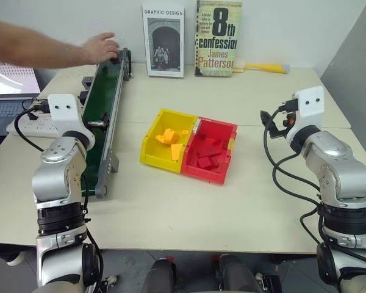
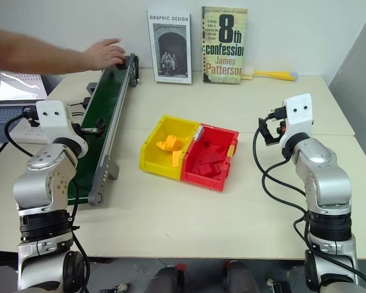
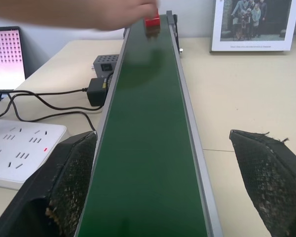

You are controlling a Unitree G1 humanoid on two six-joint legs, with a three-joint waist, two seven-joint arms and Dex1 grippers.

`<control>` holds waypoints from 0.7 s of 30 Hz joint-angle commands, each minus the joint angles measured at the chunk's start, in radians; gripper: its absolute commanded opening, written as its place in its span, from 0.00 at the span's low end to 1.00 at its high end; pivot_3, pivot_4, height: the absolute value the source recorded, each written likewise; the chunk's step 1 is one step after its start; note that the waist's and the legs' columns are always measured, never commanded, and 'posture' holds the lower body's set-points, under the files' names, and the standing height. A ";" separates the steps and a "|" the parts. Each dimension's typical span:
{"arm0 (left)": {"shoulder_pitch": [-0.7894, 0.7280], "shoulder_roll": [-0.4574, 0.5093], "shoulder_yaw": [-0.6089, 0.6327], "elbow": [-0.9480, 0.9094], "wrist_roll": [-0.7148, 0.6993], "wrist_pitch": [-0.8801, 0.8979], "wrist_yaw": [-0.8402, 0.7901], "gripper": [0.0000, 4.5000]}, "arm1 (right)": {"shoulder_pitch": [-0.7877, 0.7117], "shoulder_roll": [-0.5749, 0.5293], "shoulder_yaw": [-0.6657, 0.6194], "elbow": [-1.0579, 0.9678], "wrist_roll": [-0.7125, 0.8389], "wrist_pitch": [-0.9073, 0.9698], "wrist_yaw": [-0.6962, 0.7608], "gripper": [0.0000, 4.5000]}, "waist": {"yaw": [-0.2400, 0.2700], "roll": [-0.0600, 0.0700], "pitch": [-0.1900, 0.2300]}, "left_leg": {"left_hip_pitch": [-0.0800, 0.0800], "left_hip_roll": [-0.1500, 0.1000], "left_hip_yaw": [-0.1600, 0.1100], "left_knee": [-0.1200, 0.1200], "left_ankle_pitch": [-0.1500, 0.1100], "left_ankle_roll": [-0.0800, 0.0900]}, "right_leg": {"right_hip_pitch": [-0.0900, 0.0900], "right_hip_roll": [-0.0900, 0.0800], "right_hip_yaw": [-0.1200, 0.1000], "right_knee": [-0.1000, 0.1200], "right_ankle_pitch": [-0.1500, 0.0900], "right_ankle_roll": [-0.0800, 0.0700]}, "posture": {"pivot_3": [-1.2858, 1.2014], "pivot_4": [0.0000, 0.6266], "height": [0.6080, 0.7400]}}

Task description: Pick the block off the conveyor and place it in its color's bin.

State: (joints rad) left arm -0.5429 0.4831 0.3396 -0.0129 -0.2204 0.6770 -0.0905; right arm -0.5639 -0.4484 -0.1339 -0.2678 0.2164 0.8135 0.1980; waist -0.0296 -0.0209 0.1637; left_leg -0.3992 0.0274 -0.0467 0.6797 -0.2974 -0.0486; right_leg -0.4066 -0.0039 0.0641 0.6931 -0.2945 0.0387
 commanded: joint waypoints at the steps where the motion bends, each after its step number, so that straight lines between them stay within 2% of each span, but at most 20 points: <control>1: -0.017 0.007 0.008 -0.038 -0.004 -0.003 -0.002 1.00 | -0.025 -0.008 -0.014 -0.028 -0.009 -0.018 -0.001 1.00 | 0.000 0.000 0.000 | 0.000 0.000 0.000 0.000 0.000 0.000 | 0.000 0.000 0.000 0.000 0.000 0.000 | 0.52 0.24 1.00; 21: 0.006 -0.005 0.027 -0.056 0.001 -0.036 0.040 1.00 | -0.045 -0.008 -0.001 0.004 -0.019 -0.039 0.016 1.00 | 0.000 0.000 0.000 | 0.000 0.000 0.000 0.000 0.000 0.000 | 0.000 0.000 0.000 0.000 0.000 0.000 | 0.52 0.24 1.00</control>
State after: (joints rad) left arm -0.5251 0.4773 0.3599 -0.0304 -0.2236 0.6647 -0.0552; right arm -0.5768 -0.4491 -0.1328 -0.2569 0.2095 0.8089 0.2112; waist -0.0295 -0.0209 0.1637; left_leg -0.3991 0.0274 -0.0467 0.6797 -0.2974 -0.0486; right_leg -0.4066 -0.0039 0.0642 0.6931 -0.2945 0.0387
